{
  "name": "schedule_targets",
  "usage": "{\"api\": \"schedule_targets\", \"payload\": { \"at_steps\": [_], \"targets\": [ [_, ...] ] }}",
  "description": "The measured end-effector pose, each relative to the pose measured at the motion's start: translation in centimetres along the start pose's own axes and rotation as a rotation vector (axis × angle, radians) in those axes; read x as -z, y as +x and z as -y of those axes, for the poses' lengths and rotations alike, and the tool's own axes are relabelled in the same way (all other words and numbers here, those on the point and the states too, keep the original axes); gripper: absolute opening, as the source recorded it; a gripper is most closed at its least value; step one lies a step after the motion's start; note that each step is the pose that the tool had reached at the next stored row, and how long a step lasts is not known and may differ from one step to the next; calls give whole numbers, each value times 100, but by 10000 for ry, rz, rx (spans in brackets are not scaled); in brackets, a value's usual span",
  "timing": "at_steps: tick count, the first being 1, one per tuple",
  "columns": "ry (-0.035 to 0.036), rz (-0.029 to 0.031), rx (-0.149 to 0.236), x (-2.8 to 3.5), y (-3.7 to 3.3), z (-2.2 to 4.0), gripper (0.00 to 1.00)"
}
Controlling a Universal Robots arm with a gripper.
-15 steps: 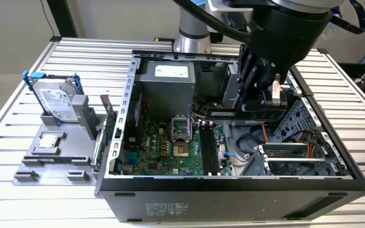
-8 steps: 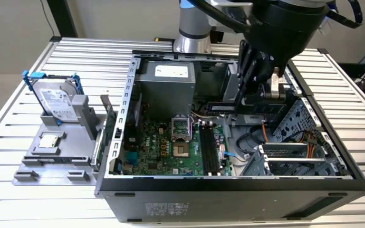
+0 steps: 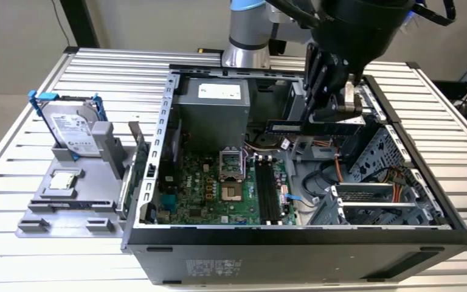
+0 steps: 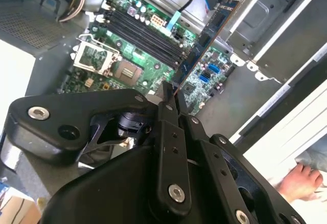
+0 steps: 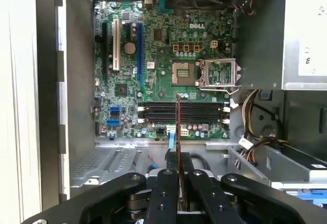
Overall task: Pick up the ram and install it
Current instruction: 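Insert the ram into the slot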
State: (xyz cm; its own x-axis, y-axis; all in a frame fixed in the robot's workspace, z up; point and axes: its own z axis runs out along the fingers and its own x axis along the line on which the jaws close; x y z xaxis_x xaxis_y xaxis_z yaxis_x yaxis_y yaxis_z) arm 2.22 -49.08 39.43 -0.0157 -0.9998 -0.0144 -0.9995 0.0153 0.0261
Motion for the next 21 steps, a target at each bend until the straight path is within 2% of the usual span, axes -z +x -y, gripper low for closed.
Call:
{"api": "schedule_targets", "payload": {
  "at_steps": [7,16,21],
  "targets": [
    [1,1,-43,-1,-143,35,0],
    [7,10,-385,-2,-176,41,0],
    [7,10,-427,-2,-225,57,0]
  ]
}}
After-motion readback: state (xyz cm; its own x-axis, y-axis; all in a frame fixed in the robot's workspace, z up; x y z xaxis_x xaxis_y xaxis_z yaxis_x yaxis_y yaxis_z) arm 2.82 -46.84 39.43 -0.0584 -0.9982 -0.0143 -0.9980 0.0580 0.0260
